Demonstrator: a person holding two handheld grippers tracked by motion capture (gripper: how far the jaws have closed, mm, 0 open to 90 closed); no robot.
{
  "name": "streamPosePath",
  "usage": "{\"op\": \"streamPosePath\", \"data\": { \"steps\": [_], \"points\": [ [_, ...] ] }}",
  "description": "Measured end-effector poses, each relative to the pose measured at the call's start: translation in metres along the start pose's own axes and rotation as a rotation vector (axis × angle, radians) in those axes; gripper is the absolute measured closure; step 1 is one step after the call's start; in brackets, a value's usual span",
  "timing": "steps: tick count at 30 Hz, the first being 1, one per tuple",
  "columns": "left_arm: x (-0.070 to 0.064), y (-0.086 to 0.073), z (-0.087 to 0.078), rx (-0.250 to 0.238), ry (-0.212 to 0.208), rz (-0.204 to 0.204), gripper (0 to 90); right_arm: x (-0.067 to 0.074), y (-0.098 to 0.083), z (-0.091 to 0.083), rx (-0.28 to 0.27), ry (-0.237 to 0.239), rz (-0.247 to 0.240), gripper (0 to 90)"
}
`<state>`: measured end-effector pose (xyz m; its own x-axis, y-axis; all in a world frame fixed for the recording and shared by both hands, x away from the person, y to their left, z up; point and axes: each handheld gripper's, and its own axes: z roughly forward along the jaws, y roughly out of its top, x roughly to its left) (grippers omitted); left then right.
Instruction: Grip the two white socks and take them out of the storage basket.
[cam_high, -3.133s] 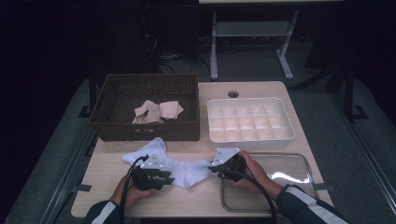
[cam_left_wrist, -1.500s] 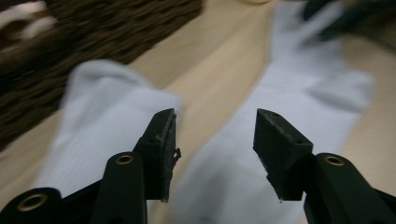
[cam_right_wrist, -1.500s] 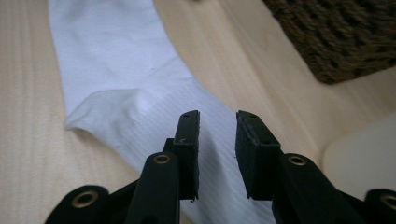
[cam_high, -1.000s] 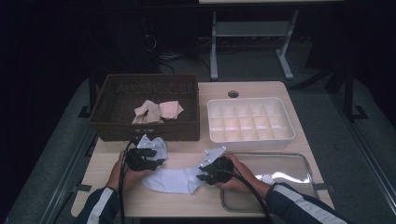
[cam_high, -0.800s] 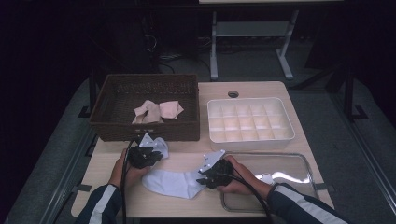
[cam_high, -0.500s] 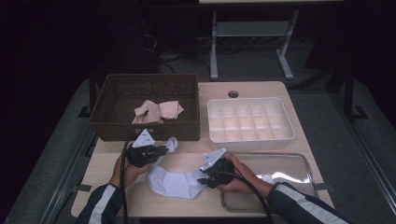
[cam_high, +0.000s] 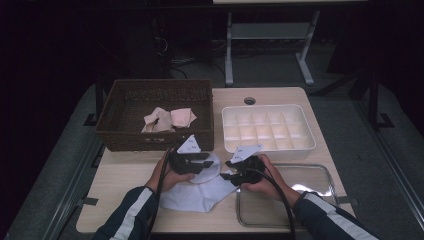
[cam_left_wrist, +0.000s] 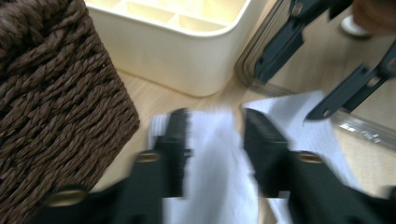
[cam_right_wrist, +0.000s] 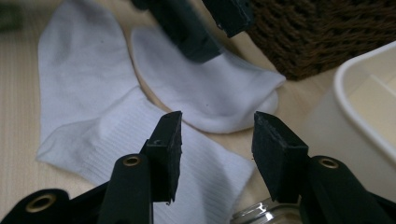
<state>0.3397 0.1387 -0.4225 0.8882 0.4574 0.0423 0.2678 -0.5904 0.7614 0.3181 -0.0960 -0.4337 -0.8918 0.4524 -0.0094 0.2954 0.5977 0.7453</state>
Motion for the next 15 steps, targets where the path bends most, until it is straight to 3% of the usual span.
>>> {"op": "streamPosePath", "data": {
  "steps": [1, 4, 5, 6, 7, 8, 10, 11, 12, 13, 14, 15],
  "points": [
    [0.001, -0.002, -0.004, 0.006, 0.018, -0.011, 48.1, 0.000, 0.000, -0.001, -0.007, 0.000, 0.007, 52.2],
    [0.011, -0.013, -0.031, -0.025, 0.081, -0.058, 40.7, -0.001, -0.001, 0.000, 0.007, -0.017, -0.003, 56.0],
    [0.015, -0.019, -0.040, -0.028, 0.102, -0.072, 40.9, 0.000, 0.000, 0.000, 0.006, -0.011, -0.005, 61.7],
    [0.019, -0.026, -0.048, -0.028, 0.121, -0.096, 40.9, 0.000, 0.000, 0.000, 0.006, -0.011, -0.005, 61.7],
    [0.028, -0.043, -0.054, -0.020, 0.151, -0.148, 46.9, 0.002, 0.003, 0.003, 0.014, 0.003, -0.021, 70.9],
    [0.028, -0.043, -0.054, -0.020, 0.151, -0.148, 48.1, 0.002, 0.003, 0.003, 0.014, 0.003, -0.021, 70.9],
    [0.035, -0.056, -0.051, 0.006, 0.169, -0.189, 48.9, 0.005, 0.010, 0.008, 0.011, 0.008, -0.032, 74.2],
    [0.040, -0.062, -0.042, 0.046, 0.161, -0.178, 48.7, 0.010, 0.018, 0.014, 0.018, -0.010, -0.066, 72.7],
    [0.041, -0.063, -0.037, 0.055, 0.140, -0.170, 47.2, 0.012, 0.021, 0.018, 0.020, -0.014, -0.062, 69.7],
    [0.042, -0.064, -0.032, 0.063, 0.110, -0.172, 46.8, 0.013, 0.025, 0.023, 0.023, -0.029, -0.047, 66.2],
    [0.042, -0.064, -0.032, 0.063, 0.110, -0.172, 45.0, 0.013, 0.025, 0.023, 0.023, -0.029, -0.047, 66.2],
    [0.040, -0.064, -0.023, 0.120, 0.121, -0.143, 42.9, 0.013, 0.028, 0.036, 0.036, -0.058, -0.010, 60.5]
  ]
}}
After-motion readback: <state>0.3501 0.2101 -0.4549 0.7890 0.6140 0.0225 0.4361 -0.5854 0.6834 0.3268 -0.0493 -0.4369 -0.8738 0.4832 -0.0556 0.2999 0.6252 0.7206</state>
